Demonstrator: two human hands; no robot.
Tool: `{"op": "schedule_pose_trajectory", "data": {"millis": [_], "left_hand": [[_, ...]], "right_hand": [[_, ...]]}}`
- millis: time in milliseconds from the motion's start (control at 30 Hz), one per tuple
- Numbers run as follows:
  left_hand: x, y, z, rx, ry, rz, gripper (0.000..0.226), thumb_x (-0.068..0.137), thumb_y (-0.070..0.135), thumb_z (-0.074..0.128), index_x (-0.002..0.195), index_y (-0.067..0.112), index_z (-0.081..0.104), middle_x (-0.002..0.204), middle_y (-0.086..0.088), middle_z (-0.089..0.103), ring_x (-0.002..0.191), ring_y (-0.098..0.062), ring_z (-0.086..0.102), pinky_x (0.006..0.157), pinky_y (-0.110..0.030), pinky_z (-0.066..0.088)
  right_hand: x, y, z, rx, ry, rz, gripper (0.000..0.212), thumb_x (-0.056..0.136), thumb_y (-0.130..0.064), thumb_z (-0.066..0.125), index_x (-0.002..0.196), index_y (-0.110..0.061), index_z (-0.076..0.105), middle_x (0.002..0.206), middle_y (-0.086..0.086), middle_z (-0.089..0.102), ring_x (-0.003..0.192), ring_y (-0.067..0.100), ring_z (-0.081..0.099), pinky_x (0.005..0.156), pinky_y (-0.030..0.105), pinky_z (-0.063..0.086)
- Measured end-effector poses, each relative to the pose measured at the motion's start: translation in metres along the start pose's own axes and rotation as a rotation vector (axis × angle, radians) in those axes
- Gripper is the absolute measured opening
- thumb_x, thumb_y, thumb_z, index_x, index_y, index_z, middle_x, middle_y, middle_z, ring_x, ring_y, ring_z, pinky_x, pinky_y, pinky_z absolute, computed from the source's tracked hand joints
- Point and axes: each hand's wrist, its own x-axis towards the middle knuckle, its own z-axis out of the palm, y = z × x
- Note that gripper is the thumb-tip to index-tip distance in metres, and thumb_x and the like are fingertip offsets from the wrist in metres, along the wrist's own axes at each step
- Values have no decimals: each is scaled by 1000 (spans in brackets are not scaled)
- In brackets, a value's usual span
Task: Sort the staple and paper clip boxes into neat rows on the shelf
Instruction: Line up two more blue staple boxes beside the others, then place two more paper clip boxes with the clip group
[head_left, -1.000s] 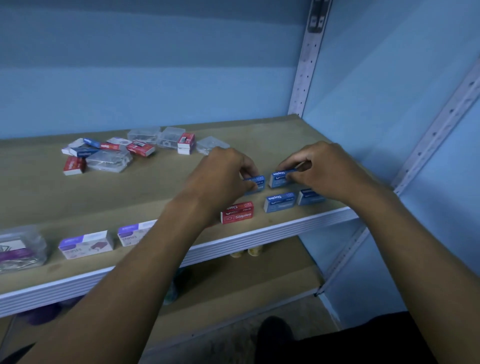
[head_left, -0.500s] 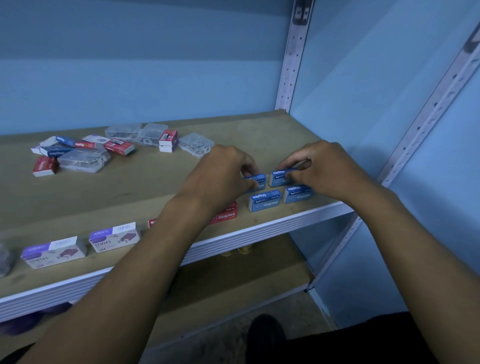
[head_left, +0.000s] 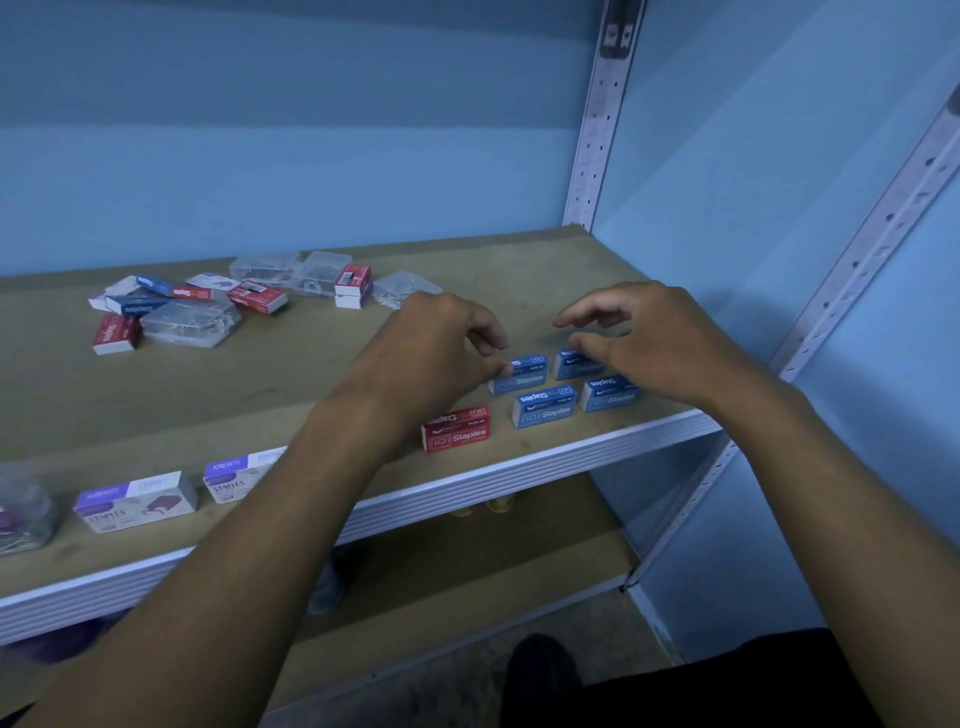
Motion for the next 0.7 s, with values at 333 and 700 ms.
{"op": "schedule_pose_trajectory", "data": {"millis": [333, 700], "left_hand": [[-40, -43, -53, 113, 42, -101, 28, 78, 36, 79, 103, 25, 75, 96, 12, 72, 68, 13, 52, 63, -3, 35], [-75, -98, -104, 210, 109, -266, 26, 79, 31, 79, 103, 24, 74, 101, 9, 72, 72, 4, 55, 68, -12, 40]], "right_hand": [[22, -43, 29, 1, -32, -80, 18, 90, -30, 70, 105, -39, 76, 111, -16, 68, 101, 7, 61, 80, 22, 44], [52, -95, 78, -27, -60, -101, 29, 89, -25, 68, 116, -35, 72, 124, -1, 61, 109, 15, 57, 85, 24, 41]]}}
